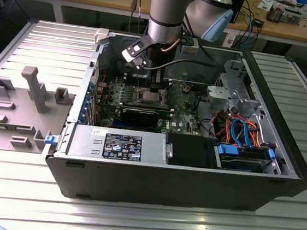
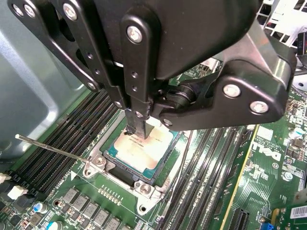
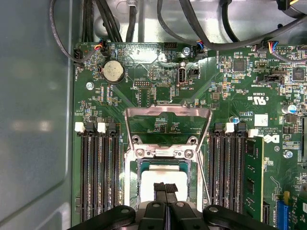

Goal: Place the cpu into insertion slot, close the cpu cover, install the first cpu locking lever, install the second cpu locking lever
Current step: 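Close the cpu cover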

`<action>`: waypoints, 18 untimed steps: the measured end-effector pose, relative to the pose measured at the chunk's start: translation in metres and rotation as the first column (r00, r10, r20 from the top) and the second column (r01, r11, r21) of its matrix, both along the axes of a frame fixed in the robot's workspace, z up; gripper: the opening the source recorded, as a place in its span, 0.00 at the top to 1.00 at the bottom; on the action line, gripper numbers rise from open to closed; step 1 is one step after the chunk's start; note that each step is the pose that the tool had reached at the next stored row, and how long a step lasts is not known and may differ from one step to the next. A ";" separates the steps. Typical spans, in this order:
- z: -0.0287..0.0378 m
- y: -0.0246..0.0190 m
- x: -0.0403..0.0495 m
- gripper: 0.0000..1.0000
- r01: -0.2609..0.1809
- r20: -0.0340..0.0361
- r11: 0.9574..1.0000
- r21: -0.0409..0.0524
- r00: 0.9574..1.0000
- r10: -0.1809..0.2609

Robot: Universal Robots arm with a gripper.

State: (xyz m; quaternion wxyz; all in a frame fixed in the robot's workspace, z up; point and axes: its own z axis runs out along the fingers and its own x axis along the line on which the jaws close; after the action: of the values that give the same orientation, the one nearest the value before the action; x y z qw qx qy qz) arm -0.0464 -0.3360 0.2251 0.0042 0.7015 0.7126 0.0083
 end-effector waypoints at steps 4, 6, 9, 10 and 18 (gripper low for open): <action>0.0015 0.0000 0.0000 0.89 0.000 0.000 1.000 0.000 1.000 0.000; 0.0034 0.0000 0.0000 0.89 0.000 0.000 1.000 0.000 1.000 0.000; 0.0076 0.0000 0.0000 0.89 0.000 0.000 1.000 0.000 1.000 0.000; 0.0083 0.0000 0.0000 0.89 0.000 0.000 1.000 -0.001 1.000 0.000; 0.0125 0.0000 0.0000 0.89 0.000 0.000 1.000 -0.002 1.000 0.000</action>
State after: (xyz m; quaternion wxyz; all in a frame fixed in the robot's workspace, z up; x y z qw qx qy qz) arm -0.0464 -0.3360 0.2376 0.0050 0.7015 0.7126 0.0074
